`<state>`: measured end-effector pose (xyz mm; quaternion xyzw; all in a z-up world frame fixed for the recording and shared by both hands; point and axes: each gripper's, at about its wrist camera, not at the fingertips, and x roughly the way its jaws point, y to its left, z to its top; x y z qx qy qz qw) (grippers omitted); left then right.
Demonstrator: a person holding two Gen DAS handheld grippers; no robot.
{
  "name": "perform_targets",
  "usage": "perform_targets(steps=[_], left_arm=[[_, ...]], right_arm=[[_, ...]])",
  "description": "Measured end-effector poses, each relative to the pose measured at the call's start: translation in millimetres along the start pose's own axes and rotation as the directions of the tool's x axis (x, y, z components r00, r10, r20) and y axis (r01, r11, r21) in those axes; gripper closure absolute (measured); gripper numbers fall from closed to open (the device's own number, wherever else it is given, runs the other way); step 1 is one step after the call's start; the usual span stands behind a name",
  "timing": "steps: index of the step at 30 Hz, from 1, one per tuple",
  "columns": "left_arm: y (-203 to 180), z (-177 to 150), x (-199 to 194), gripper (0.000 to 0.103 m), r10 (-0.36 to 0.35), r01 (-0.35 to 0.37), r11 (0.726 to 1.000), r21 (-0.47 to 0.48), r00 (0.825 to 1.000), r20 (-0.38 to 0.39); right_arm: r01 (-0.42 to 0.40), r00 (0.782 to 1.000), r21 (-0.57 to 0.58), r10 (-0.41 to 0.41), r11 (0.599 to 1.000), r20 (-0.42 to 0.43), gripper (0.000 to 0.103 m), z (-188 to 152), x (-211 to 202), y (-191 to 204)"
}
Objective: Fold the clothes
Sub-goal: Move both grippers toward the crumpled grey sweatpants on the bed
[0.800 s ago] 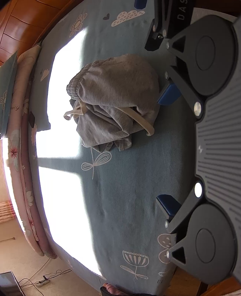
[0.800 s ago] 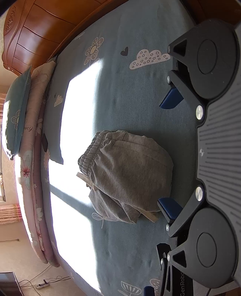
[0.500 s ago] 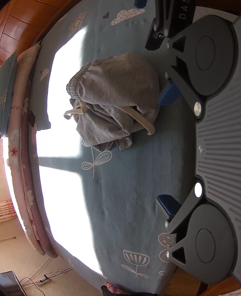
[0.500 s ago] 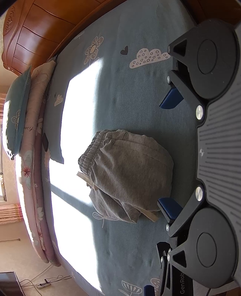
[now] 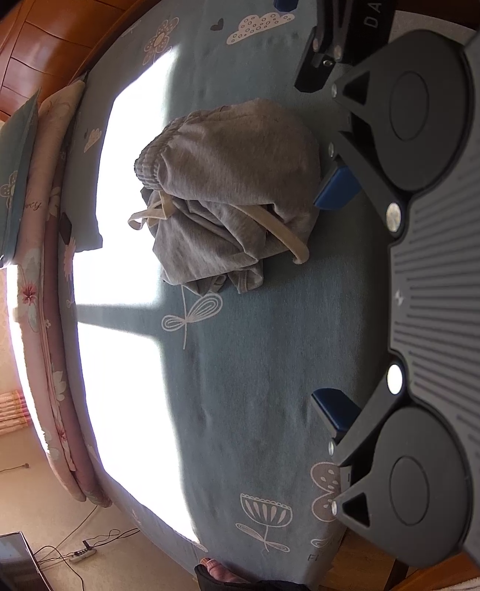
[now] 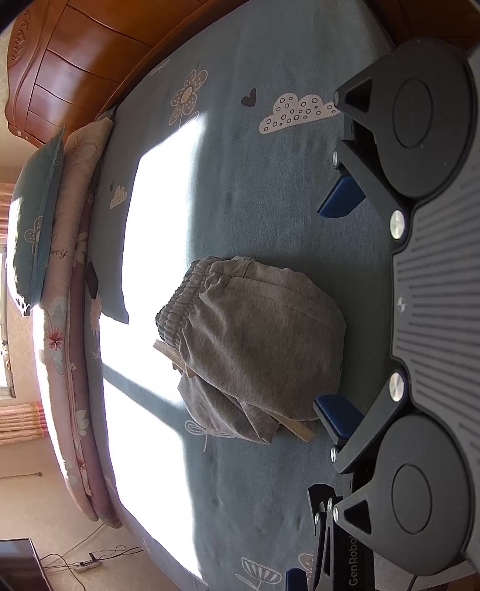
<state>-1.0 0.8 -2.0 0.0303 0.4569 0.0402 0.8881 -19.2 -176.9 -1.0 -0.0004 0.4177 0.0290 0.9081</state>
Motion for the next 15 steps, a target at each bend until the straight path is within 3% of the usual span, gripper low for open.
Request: perform_targets(steps=[8, 15], left_arm=[[-3.7, -3.3, -3.2, 0.000, 0.028, -0.028, 0.999, -0.018, 1.000, 0.004], [-9.1, 3.1, 18.7, 0.000, 0.008, -0.009, 1.000, -0.010, 1.000, -0.020]], right_arm=[[-0.042, 0.999, 0.020, 0.041, 0.999, 0.025, 0.000, -11.5, -7.4, -12.8], [-0.024, 1.000, 0.059, 0.025, 0.998, -0.016, 0.000, -11.9, 12.7, -25.2]])
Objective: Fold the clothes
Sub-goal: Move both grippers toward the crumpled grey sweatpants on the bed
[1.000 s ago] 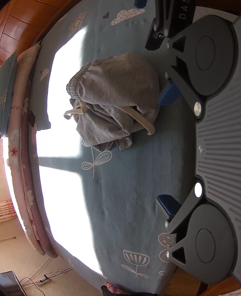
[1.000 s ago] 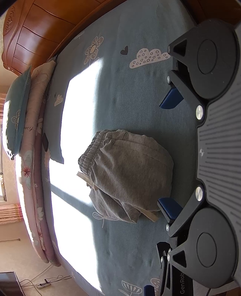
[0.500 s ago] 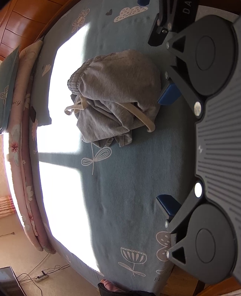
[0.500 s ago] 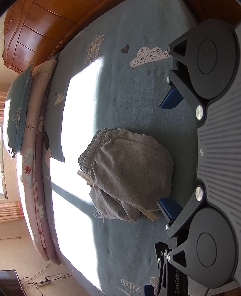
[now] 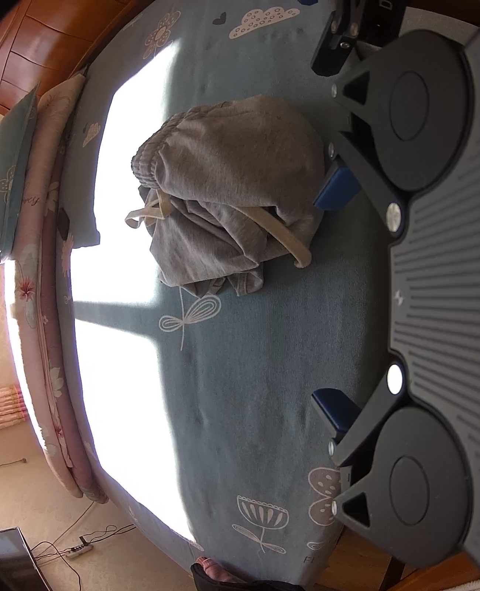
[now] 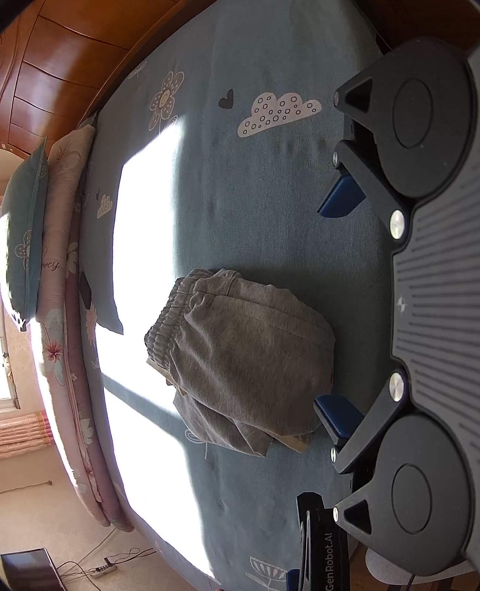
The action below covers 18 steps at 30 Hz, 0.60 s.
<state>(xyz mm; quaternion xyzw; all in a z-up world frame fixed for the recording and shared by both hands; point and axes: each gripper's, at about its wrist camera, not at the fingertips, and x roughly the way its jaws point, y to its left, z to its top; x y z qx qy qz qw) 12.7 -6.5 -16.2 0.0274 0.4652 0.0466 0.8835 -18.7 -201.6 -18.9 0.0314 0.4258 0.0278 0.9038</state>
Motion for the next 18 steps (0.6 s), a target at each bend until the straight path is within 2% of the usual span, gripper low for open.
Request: perform_targets(steps=[13, 18], left_arm=[[9.5, 18.7, 25.0, 0.000, 0.031, -0.031, 0.999, -0.029, 0.999, -0.008], [7.9, 17.9, 27.8, 0.000, 0.012, -0.013, 0.999, -0.029, 1.000, -0.014]], right_arm=[[0.007, 0.999, -0.020, -0.008, 1.000, -0.032, 0.000, 23.0, 37.5, 5.0], [0.011, 0.999, -0.030, -0.013, 0.999, -0.047, 0.000, 22.1, 42.3, 7.4]])
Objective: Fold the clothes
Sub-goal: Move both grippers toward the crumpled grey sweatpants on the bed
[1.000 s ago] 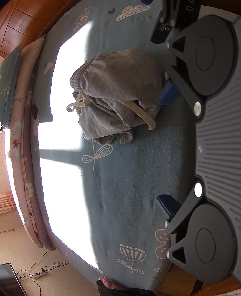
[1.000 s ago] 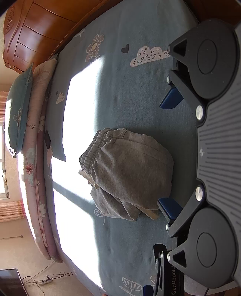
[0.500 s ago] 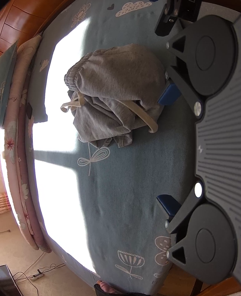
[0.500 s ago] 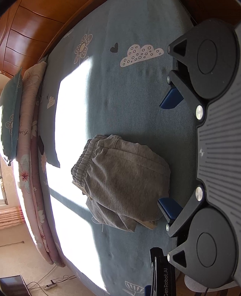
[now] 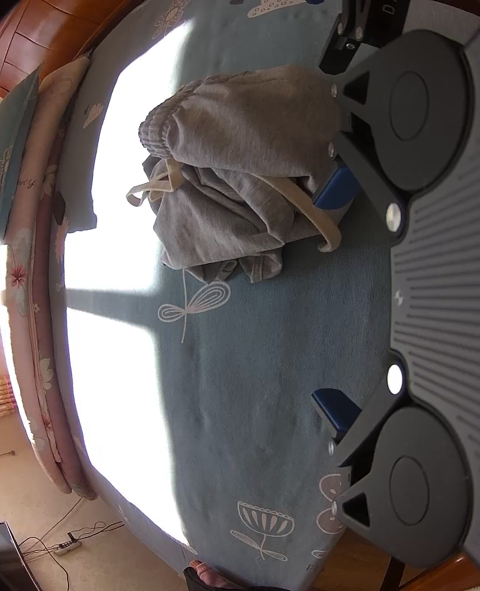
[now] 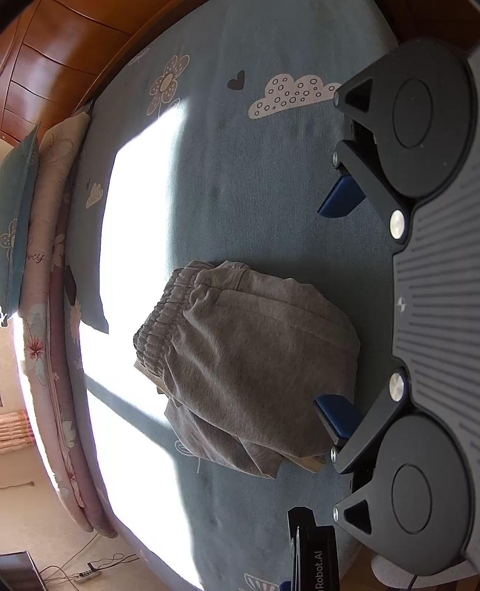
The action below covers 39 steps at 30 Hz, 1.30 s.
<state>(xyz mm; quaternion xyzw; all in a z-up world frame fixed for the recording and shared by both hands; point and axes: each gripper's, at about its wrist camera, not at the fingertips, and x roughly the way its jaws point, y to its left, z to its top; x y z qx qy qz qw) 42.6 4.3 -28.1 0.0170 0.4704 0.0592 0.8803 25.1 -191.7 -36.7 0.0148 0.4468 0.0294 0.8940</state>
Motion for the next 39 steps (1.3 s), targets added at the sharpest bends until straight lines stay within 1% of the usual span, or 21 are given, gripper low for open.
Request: perform_targets(steps=[13, 20, 22, 33, 37, 39], left_arm=[[-0.3, 1.8, 1.6, 0.000, -0.011, 0.011, 1.000, -0.007, 1.000, 0.002], [3.3, 2.6, -0.1, 0.000, -0.031, 0.031, 0.999, -0.029, 0.999, 0.027], [4.1, 3.6, 0.2, 0.000, -0.031, 0.032, 0.999, -0.030, 0.999, 0.028], [9.3, 6.4, 7.0, 0.000, -0.052, 0.054, 0.997, -0.050, 0.998, 0.038], [12.6, 11.0, 9.3, 0.000, -0.075, 0.079, 0.995, -0.066, 0.995, 0.061], [12.9, 14.9, 13.0, 0.000, -0.072, 0.076, 0.995, -0.068, 0.995, 0.065]], right_arm=[[0.005, 1.000, 0.011, -0.005, 1.000, -0.011, 0.000, -1.1, 8.8, -3.2], [0.003, 1.000, 0.024, -0.003, 1.000, -0.001, 0.000, -1.1, 10.6, -6.9], [0.004, 1.000, 0.030, -0.004, 1.000, -0.009, 0.000, -1.1, 12.6, -7.7], [-0.016, 1.000, 0.042, 0.017, 0.999, -0.007, 0.000, 1.1, 16.7, -9.1], [-0.033, 0.999, 0.055, 0.032, 0.998, 0.020, 0.000, 4.2, 16.8, -16.7], [-0.037, 0.999, 0.074, 0.034, 0.997, 0.040, 0.000, 7.2, 16.9, -24.0]])
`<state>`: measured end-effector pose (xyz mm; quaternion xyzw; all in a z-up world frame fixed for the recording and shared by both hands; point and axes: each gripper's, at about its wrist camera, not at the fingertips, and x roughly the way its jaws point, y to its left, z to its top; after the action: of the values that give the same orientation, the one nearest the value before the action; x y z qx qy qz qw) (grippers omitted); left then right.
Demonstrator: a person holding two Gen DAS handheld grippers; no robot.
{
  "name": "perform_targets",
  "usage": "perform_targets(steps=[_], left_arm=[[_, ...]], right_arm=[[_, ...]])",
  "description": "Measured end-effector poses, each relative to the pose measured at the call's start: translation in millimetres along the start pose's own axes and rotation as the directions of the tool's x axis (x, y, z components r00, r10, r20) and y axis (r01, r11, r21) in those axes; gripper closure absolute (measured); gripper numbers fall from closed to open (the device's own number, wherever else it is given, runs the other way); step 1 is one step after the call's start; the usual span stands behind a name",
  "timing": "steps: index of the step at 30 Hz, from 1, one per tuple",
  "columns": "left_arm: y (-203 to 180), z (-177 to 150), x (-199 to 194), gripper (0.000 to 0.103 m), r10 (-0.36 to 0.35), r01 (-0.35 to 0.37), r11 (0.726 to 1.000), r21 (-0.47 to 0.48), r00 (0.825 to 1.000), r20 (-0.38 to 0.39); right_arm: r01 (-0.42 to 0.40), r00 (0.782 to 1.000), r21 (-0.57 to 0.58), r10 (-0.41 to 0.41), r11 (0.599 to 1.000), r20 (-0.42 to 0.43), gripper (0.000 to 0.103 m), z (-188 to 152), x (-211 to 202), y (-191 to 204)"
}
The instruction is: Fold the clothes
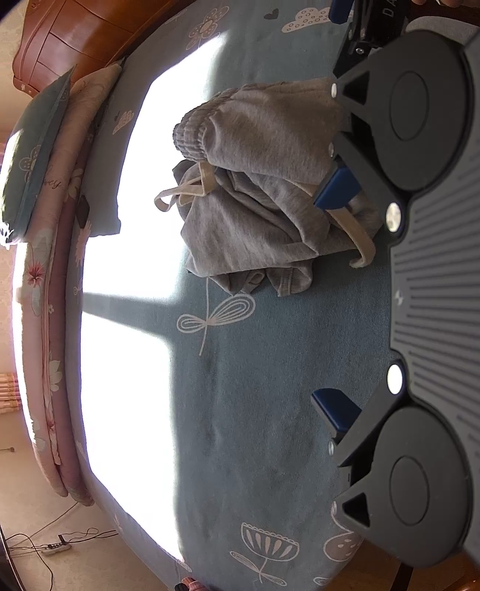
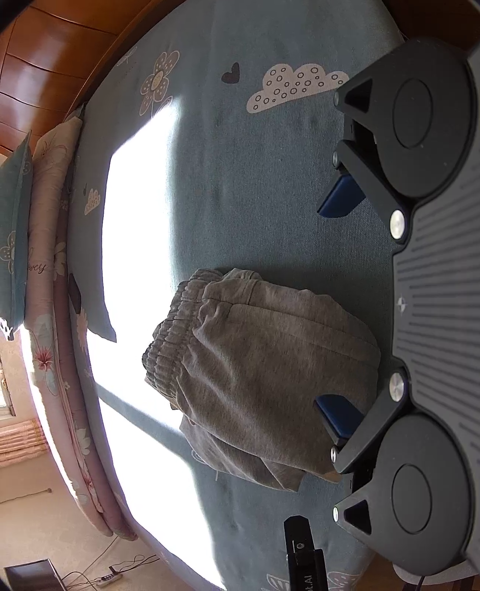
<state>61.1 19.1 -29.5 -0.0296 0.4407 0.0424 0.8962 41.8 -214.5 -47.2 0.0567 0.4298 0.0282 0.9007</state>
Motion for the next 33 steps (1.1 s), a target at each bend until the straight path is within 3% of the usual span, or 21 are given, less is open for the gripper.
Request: perform_targets(steps=[6, 15, 19, 22, 27, 30, 33], left_arm=[[-1.6, 13.3, 18.9, 0.000, 0.003, -0.003, 1.000, 0.002, 1.000, -0.006], [6.7, 48.5, 69.2, 0.000, 0.013, -0.012, 1.000, 0.023, 1.000, -0.026], [7.7, 70.2, 91.9, 0.000, 0.020, -0.017, 0.999, 0.043, 0.998, -0.066], [9.7, 86.5, 98.4, 0.000, -0.029, 0.034, 0.999, 0.037, 0.991, -0.129], [13.7, 120.2, 84.2, 0.000, -0.082, 0.086, 0.996, 0.015, 0.978, -0.193], [16.6, 146.0, 60.3, 0.000, -0.113, 0.121, 0.992, 0.034, 0.975, -0.192], [24.4, 167.2, 31.3, 0.000, -0.165, 0.175, 0.983, 0.058, 0.976, -0.143]], right_arm=[[-0.033, 0.999, 0.062, 0.031, 0.998, 0.038, 0.000, 15.1, 8.1, -19.8], [-0.035, 0.994, 0.036, 0.031, 0.999, 0.106, 0.000, 57.9, 45.8, -24.5], [-0.027, 0.995, 0.022, 0.024, 0.999, 0.100, 0.000, 77.9, 67.2, -24.8], [-0.001, 0.997, 0.029, -0.001, 1.000, 0.078, 0.000, 97.3, 73.1, -24.3], [0.013, 0.999, 0.070, -0.017, 0.997, 0.050, 0.000, 133.9, 49.0, -15.0], [-0.011, 0.999, 0.077, 0.007, 0.997, 0.048, 0.000, 155.1, 25.3, -1.1], [-0.053, 0.998, 0.014, 0.052, 0.999, 0.038, 0.000, 177.6, -0.9, 24.6]])
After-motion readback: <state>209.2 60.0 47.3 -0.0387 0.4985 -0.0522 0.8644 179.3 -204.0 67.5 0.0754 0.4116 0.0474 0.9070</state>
